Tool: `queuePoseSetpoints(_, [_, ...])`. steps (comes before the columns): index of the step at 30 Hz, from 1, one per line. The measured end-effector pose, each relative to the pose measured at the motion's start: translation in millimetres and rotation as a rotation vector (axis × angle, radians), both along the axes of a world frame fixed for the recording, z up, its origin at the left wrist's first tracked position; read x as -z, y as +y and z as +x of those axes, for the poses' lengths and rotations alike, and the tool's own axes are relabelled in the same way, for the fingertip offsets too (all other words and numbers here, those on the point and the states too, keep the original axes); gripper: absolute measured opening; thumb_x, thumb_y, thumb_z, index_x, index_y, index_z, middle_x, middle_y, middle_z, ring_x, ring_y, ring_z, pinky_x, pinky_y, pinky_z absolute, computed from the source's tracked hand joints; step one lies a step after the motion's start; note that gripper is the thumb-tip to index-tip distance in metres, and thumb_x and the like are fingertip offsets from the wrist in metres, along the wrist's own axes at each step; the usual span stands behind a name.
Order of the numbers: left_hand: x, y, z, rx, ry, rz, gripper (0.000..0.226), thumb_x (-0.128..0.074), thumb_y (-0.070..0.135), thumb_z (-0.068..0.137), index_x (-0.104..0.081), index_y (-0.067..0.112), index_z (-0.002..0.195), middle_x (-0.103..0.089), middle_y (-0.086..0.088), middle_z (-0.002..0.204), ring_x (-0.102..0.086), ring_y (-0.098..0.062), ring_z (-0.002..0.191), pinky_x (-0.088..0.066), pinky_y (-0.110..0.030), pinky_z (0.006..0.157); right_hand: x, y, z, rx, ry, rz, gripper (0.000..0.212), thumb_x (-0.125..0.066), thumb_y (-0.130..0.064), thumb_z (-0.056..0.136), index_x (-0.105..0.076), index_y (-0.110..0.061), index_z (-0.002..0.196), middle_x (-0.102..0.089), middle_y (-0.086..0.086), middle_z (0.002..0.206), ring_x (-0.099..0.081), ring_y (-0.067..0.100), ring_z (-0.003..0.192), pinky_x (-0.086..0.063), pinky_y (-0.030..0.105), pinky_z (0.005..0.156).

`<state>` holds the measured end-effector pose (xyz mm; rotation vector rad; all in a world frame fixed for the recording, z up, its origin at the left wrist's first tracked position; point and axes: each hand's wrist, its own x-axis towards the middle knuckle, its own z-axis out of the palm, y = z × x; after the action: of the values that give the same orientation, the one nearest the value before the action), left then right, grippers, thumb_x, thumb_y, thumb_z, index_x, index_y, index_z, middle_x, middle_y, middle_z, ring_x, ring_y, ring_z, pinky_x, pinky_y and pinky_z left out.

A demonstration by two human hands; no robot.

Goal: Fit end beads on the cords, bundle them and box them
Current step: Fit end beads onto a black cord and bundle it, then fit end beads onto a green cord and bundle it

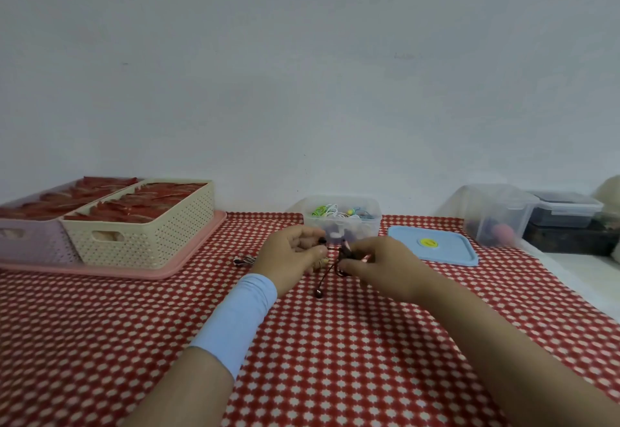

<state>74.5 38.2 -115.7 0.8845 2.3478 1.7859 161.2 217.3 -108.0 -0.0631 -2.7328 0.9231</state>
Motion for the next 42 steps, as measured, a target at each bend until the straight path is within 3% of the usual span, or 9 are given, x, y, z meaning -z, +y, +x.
queuePoseSetpoints(4, [-28.2,9.3,-21.2,-0.01,0.04,-0.064,0.015,-0.073,0.018,0.086,-0.071,0.026,0.098,-0.072,0.002,0.096,-0.07,-0.014,0.084,-0.06,-0.03,0.075,-27.8,6.9,-22.3,0.034,0.072,-0.011,0.029,-0.069,-0.041,0.091,-0.071,-0.012,0.083,-0.07,0.005,0.075,-0.059,0.013,0.064,-0.047,0.032,0.065])
queuePoseSetpoints(8, [-62.8,25.0,-55.1,-0.046,0.089,-0.091,0.013,-0.072,0.02,0.087,-0.069,0.03,0.095,-0.072,0.002,0.094,-0.07,-0.015,0.083,-0.059,-0.035,0.079,-58.3,22.5,-55.7,0.06,0.141,-0.102,0.011,-0.068,-0.024,0.094,-0.071,-0.014,0.095,-0.074,0.006,0.082,-0.072,0.02,0.07,-0.062,0.046,0.065])
queuePoseSetpoints(11, [-80.1,41.0,-80.1,-0.069,0.084,-0.105,0.013,-0.072,0.019,0.086,-0.068,0.029,0.093,-0.072,-0.001,0.09,-0.069,-0.017,0.079,-0.06,-0.038,0.079,-81.0,34.0,-83.4,0.085,0.194,-0.126,0.018,-0.071,-0.023,0.092,-0.063,-0.018,0.107,-0.074,0.002,0.086,-0.072,0.02,0.07,-0.062,0.04,0.063])
queuePoseSetpoints(16, [-81.3,71.7,-110.0,-0.107,0.108,-0.256,0.016,-0.073,0.029,0.085,-0.07,0.027,0.1,-0.069,0.005,0.095,-0.064,-0.013,0.09,-0.053,-0.029,0.083,-95.8,57.1,-117.1,0.135,0.184,0.084,0.022,-0.078,-0.024,0.086,-0.062,-0.021,0.1,-0.066,-0.007,0.091,-0.061,0.015,0.082,-0.043,0.026,0.068])
queuePoseSetpoints(24, [-44.2,102.9,-131.2,-0.045,0.24,-0.601,0.021,-0.068,0.02,0.088,-0.07,0.023,0.109,-0.068,0.007,0.106,-0.063,-0.015,0.099,-0.051,-0.03,0.092,-54.5,87.9,-138.4,0.076,-0.062,0.41,0.023,-0.073,-0.023,0.09,-0.077,-0.025,0.112,-0.073,-0.003,0.108,-0.062,0.015,0.092,-0.048,0.027,0.078])
queuePoseSetpoints(27, [-33.2,104.2,-134.2,-0.028,0.264,-0.548,0.024,-0.055,0.016,0.097,-0.068,0.024,0.116,-0.067,0.004,0.119,-0.062,-0.014,0.106,-0.047,-0.024,0.093,-41.7,94.7,-135.8,0.077,-0.173,0.557,0.025,-0.065,-0.03,0.095,-0.074,-0.038,0.116,-0.069,-0.007,0.112,-0.057,0.017,0.104,-0.048,0.032,0.083])
queuePoseSetpoints(34, [-35.6,97.9,-126.2,0.045,0.307,-0.611,0.028,-0.049,0.02,0.099,-0.068,0.029,0.119,-0.065,0.007,0.126,-0.06,-0.013,0.111,-0.046,-0.03,0.101,-45.9,88.3,-121.6,0.041,-0.189,0.635,0.056,-0.045,-0.011,0.089,-0.06,-0.041,0.134,-0.069,-0.009,0.122,-0.05,0.02,0.115,-0.037,0.038,0.104])
queuePoseSetpoints(38, [-45.8,78.9,-119.6,0.003,0.355,-0.566,0.024,-0.053,0.025,0.099,-0.067,0.028,0.118,-0.065,0.009,0.122,-0.058,-0.01,0.109,-0.045,-0.029,0.1,-55.2,79.2,-113.0,0.075,-0.165,0.657,0.056,-0.046,-0.009,0.093,-0.054,-0.035,0.142,-0.058,-0.004,0.142,-0.046,0.022,0.13,-0.033,0.038,0.111])
queuePoseSetpoints(42, [-51.3,48.4,-106.2,-0.051,0.359,-0.522,0.022,-0.054,0.024,0.098,-0.068,0.03,0.114,-0.064,0.012,0.113,-0.058,-0.008,0.1,-0.045,-0.025,0.091,-69.9,48.0,-104.9,0.061,0.004,0.517,0.043,-0.049,-0.008,0.094,-0.068,-0.029,0.127,-0.065,-0.005,0.13,-0.057,0.018,0.119,-0.046,0.036,0.103])
